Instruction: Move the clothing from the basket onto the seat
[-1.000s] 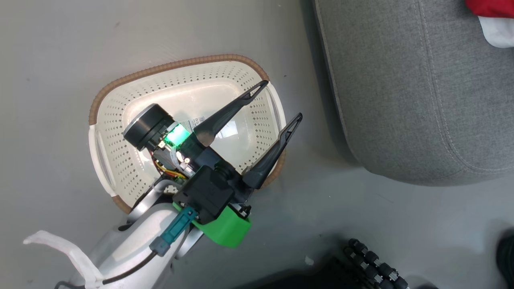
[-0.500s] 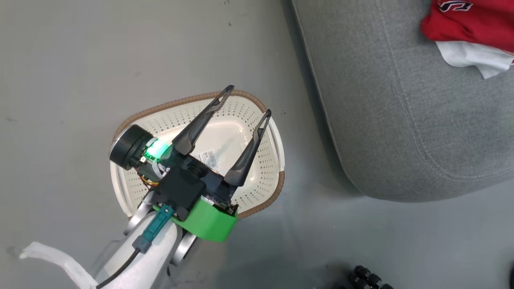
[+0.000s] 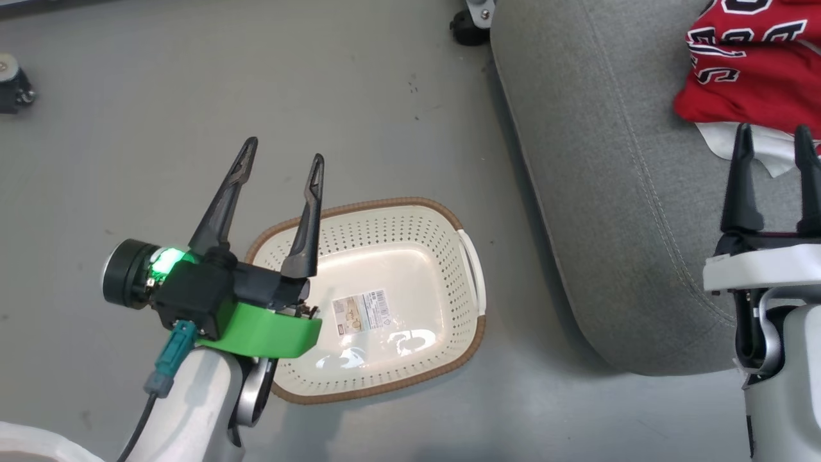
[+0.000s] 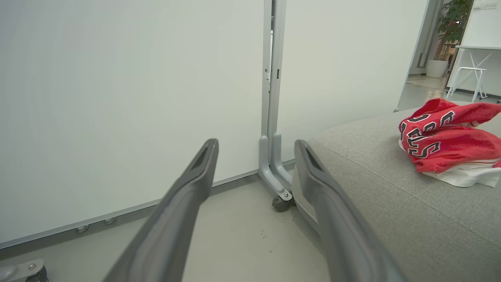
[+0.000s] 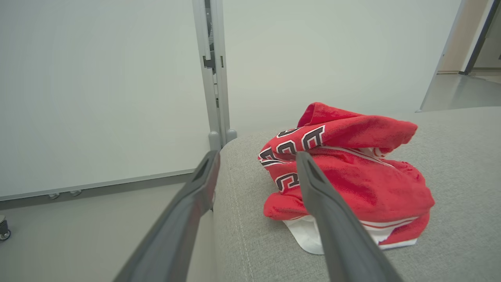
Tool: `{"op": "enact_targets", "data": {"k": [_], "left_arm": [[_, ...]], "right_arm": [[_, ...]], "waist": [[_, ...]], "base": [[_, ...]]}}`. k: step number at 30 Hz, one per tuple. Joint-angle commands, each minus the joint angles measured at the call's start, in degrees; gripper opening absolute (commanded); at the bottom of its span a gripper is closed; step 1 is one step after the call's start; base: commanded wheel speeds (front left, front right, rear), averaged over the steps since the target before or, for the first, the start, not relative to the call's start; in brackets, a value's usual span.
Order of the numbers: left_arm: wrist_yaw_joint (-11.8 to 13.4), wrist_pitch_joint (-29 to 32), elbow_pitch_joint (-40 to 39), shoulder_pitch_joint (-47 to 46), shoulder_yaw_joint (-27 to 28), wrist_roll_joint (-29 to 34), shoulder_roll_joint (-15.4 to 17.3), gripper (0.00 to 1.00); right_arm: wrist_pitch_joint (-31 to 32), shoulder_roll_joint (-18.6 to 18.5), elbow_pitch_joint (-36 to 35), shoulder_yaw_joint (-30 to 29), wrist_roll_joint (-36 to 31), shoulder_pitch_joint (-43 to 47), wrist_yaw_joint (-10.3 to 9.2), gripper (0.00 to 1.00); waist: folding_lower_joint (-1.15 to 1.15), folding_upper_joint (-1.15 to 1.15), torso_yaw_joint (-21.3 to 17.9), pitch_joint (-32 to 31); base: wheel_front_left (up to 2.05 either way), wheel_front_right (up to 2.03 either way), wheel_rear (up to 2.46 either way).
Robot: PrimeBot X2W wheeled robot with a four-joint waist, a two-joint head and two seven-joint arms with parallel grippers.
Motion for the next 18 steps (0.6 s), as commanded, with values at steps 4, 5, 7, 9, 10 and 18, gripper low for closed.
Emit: {"op": "enact_targets", "data": {"k": [4,5,7,9,10,18], "left_arm": [[0.85,-0.10,0.56,2.58,3.81,-0.36,-0.92,1.00],[0.92,-0.10,0.79,3.05,4.60,-0.16,-1.13,1.00],[0.94,-0.09,1.13,3.78,6.37,-0.07,-1.87,1.00],[0.68,-0.09,1.64,4.67,8.38,-0.26,-2.36,1.00],[0.45,-0.08,1.97,5.30,9.51,-0.25,-2.75,1.00],[-2.71,-0.10,3.78,11.01,16.59,0.57,-5.37,1.00]], "right_arm": [[0.94,0.84,-4.41,3.10,0.18,3.70,-0.06,1.00],[1.01,1.12,-5.16,3.70,0.10,4.38,-0.06,1.00],[1.59,1.68,-6.63,4.93,-0.25,5.80,-0.06,1.00],[1.96,1.95,-8.02,5.81,-0.80,6.99,-0.06,1.00],[2.23,2.12,-8.59,6.25,-0.88,7.78,-0.06,1.00],[3.07,3.46,-10.56,9.04,-2.78,11.99,-0.06,1.00]], "waist": [[0.00,0.00,4.55,-3.58],[0.00,0.00,4.98,-3.85],[0.00,0.00,5.98,-4.44],[0.00,0.00,6.92,-5.00],[0.00,0.00,7.41,-5.40],[0.00,0.00,9.18,-8.48]], "base": [[0.00,0.00,0.00],[0.00,0.00,0.00],[0.00,0.00,0.00],[0.00,0.00,0.00],[0.00,0.00,0.00],[0.00,0.00,0.00]]}}
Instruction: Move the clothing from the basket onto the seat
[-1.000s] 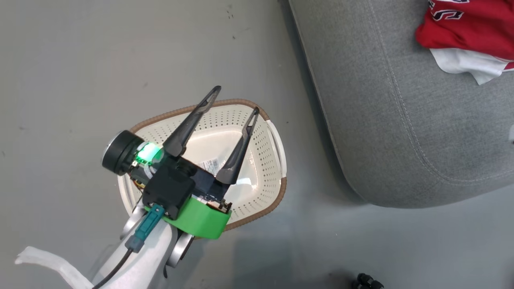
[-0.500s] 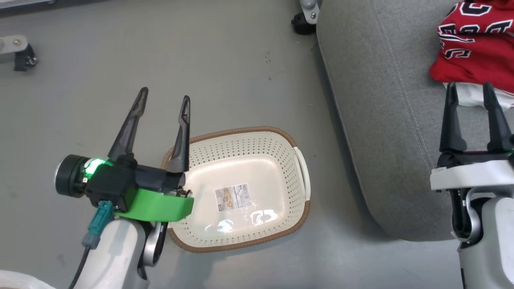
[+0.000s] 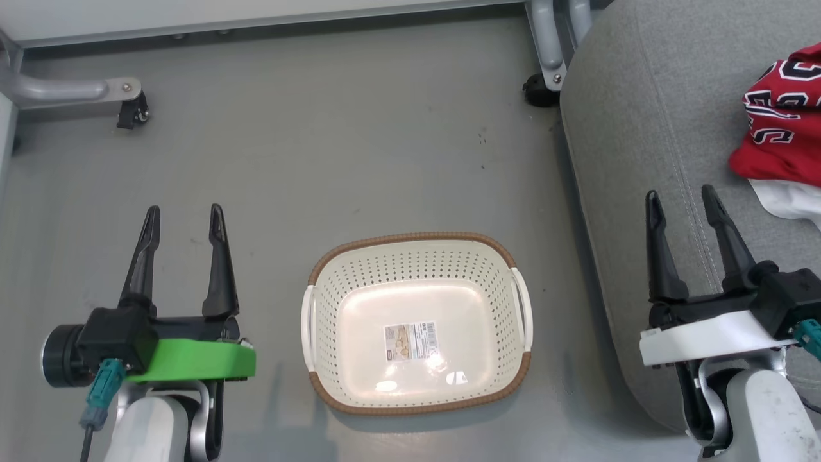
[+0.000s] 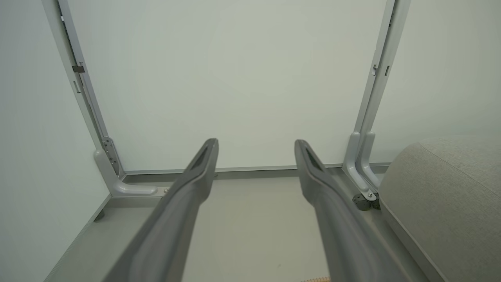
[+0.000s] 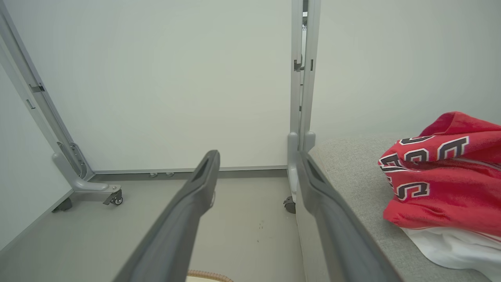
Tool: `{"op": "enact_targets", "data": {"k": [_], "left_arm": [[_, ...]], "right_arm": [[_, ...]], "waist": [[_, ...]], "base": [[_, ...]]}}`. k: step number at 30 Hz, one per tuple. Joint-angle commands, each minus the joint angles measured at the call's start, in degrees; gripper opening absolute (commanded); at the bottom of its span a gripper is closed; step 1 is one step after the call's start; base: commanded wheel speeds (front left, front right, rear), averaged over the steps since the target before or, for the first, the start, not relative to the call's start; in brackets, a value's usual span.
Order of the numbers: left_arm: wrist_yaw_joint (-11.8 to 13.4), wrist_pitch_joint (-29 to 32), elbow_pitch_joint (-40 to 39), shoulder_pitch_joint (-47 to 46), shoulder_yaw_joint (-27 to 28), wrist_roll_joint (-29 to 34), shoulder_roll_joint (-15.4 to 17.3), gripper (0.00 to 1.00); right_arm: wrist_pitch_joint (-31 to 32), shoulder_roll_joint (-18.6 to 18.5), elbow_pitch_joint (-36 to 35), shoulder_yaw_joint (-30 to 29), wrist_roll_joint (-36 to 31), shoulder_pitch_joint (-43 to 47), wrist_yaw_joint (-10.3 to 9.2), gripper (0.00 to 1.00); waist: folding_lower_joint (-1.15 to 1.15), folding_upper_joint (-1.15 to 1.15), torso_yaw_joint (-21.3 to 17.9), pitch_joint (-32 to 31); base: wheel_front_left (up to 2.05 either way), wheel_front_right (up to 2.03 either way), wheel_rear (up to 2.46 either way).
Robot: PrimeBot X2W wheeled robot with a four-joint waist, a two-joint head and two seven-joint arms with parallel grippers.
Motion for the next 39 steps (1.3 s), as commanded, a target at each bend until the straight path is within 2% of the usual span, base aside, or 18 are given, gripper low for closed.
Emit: {"op": "enact_targets", "data": {"k": [1,9,17,39], "left_arm": [[-0.74,-0.02,0.06,1.39,0.79,0.43,-0.56,1.00],[-4.32,-0.02,1.44,6.09,3.45,3.59,-2.60,1.00],[-6.82,-0.03,3.30,9.19,4.39,5.68,-4.03,1.00],[-9.12,-0.03,5.57,10.82,6.33,7.68,-5.70,1.00]], "right_arm": [[0.13,0.28,-0.29,0.28,-0.29,1.22,-0.06,1.00],[0.47,0.61,1.29,1.83,-0.33,4.82,-0.06,1.00],[0.89,0.79,2.45,3.04,-0.02,7.60,-0.06,1.00],[1.31,0.85,2.48,3.26,0.81,9.46,-0.06,1.00]], "waist": [[0.00,0.00,1.01,-1.75],[0.00,0.00,1.02,-5.12],[0.00,0.00,0.47,-8.02],[0.00,0.00,0.66,-9.46]], "base": [[0.00,0.00,0.00],[0.00,0.00,0.00],[0.00,0.00,0.00],[0.00,0.00,0.00]]}}
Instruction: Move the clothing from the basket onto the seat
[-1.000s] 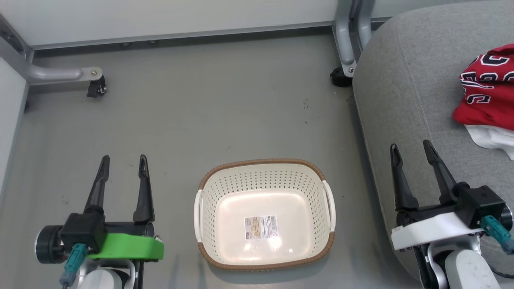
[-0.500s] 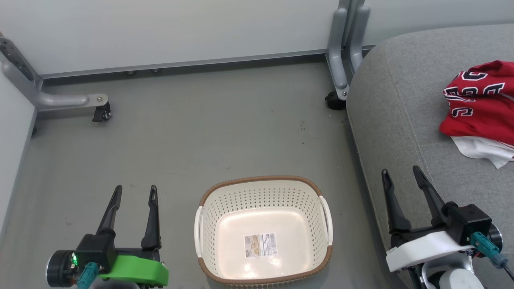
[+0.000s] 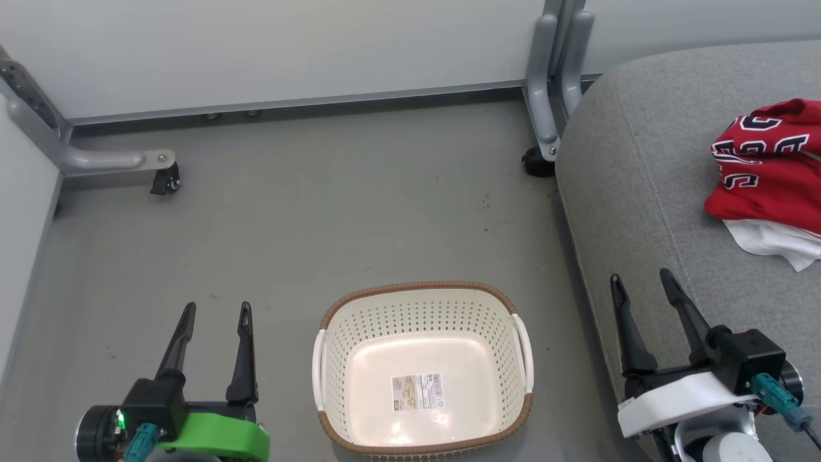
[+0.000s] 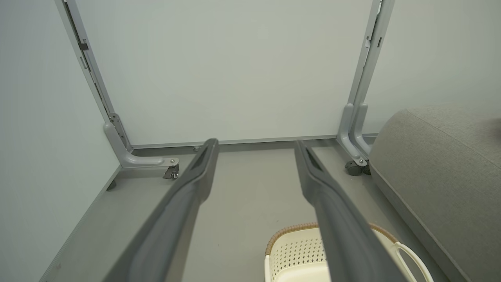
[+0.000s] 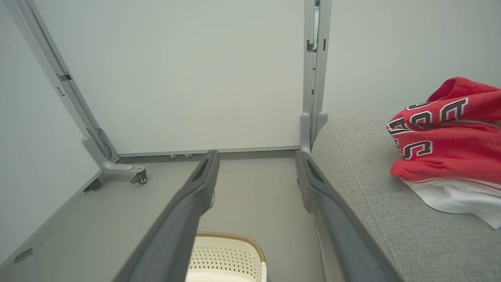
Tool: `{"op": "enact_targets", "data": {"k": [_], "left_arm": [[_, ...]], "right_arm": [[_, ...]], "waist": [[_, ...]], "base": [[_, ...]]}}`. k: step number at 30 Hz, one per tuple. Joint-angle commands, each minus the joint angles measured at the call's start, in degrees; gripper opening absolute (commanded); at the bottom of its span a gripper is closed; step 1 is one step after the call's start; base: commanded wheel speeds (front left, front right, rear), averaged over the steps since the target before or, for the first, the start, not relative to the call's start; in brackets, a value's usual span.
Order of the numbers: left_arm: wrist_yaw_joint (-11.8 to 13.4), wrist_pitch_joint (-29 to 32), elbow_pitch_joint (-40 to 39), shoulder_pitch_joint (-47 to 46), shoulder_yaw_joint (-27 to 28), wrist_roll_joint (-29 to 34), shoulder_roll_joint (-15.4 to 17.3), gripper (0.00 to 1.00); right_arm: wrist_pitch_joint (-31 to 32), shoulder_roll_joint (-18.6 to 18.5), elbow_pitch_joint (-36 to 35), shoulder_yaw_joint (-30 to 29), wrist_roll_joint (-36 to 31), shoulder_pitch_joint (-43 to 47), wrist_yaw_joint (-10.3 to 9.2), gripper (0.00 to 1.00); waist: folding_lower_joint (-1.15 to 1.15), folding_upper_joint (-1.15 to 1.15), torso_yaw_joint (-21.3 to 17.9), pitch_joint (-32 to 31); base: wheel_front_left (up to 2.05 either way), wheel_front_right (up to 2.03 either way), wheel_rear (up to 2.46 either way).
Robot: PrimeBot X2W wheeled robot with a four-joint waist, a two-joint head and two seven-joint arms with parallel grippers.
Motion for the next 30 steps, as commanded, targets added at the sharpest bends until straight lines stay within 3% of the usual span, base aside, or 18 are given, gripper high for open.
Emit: {"op": "enact_targets", "data": {"k": [1,13,14,16,30], "left_arm": [[-0.35,-0.03,0.05,0.25,0.21,0.20,0.03,1.00],[-0.65,-0.03,0.75,-0.36,0.68,0.66,-0.34,1.00],[-0.49,0.00,0.66,-0.05,0.54,0.33,-0.42,0.00],[-0.47,0.02,1.79,0.09,0.49,0.20,-0.55,0.00],[-0.85,4.03,2.64,-1.28,2.13,-15.53,-0.54,0.00]], "right_arm": [[0.19,-0.08,-0.31,-0.03,0.11,0.59,-0.06,1.00],[0.45,-0.08,-0.24,0.02,0.91,0.40,-0.06,1.00],[0.38,0.00,-0.15,-0.03,0.67,0.01,0.00,0.00],[0.38,0.15,0.81,0.02,0.70,0.12,0.00,0.00],[2.20,-0.96,3.02,-0.03,17.33,-1.35,-0.01,0.00]], "waist": [[0.00,0.00,0.03,-0.02],[0.00,0.00,0.12,-0.31],[0.00,0.00,0.13,-0.31],[0.00,0.00,0.13,-0.32],[0.00,0.00,0.18,-0.88]], "base": [[0.00,0.00,0.00],[0.00,0.00,0.00],[0.00,0.00,0.00],[0.00,0.00,0.00],[0.00,0.00,0.00]]}}
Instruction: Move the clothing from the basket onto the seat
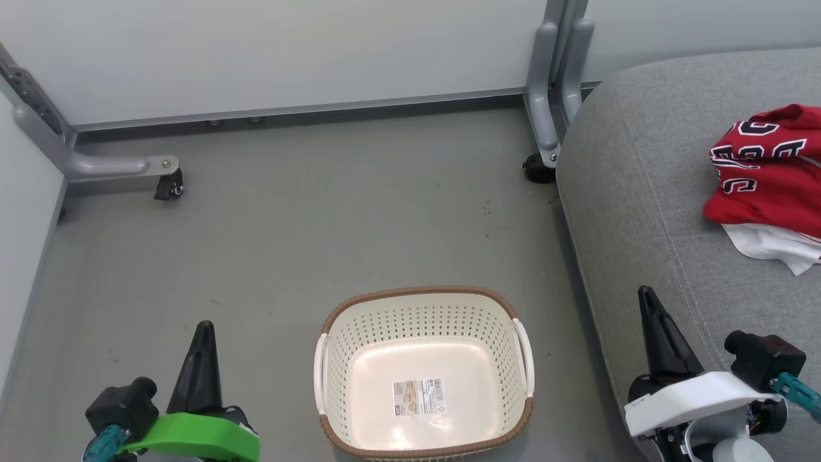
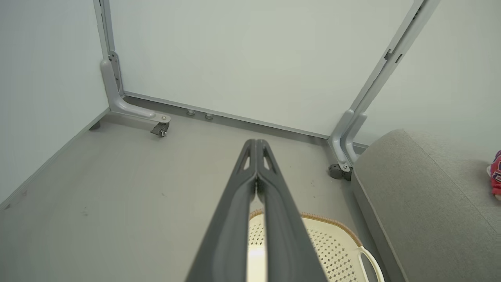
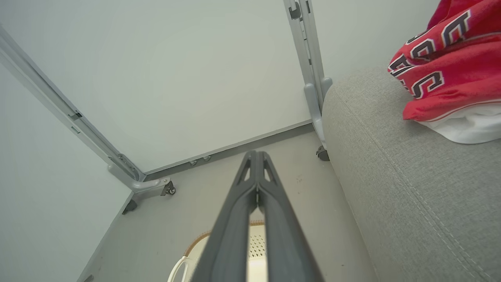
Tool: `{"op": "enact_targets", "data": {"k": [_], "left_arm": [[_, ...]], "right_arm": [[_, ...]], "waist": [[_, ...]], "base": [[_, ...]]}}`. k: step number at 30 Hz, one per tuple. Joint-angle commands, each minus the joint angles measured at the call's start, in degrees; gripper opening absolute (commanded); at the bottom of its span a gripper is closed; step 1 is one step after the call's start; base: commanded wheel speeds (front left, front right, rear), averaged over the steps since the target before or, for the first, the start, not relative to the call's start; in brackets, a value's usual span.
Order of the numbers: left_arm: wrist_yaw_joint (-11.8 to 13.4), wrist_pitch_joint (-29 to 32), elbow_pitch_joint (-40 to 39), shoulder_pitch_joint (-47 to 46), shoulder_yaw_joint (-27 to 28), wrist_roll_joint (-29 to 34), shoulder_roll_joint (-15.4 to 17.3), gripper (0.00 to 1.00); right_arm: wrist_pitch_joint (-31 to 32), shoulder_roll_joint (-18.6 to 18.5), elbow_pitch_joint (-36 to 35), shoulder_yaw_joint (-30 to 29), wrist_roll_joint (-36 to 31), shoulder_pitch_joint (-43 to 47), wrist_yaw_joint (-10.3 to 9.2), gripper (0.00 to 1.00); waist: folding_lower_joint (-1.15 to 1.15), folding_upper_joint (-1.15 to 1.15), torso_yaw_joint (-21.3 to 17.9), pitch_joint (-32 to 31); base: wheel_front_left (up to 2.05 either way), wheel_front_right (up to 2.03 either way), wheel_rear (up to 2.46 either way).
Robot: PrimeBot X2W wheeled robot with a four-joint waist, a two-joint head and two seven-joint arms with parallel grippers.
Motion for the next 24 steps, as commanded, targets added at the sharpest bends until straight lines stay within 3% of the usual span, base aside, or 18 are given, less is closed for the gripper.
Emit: {"op": "enact_targets", "data": {"k": [1,24], "left_arm": [[-0.32,0.48,-0.73,-1.48,0.53,-2.52,0.17,0.00],[-0.84,5.71,0.32,-3.29,2.64,-23.20,0.19,0.00]], "right_arm": [[0.33,-0.64,-0.38,-0.08,2.74,-1.43,-0.01,0.00],[3.35,-1.54,2.89,-0.87,23.95,-3.56,-0.01,0.00]], "waist": [[0.00,0.00,0.01,-0.06],[0.00,0.00,0.07,-0.97]], "base": [[0.00,0.00,0.00],[0.00,0.00,0.00]]}}
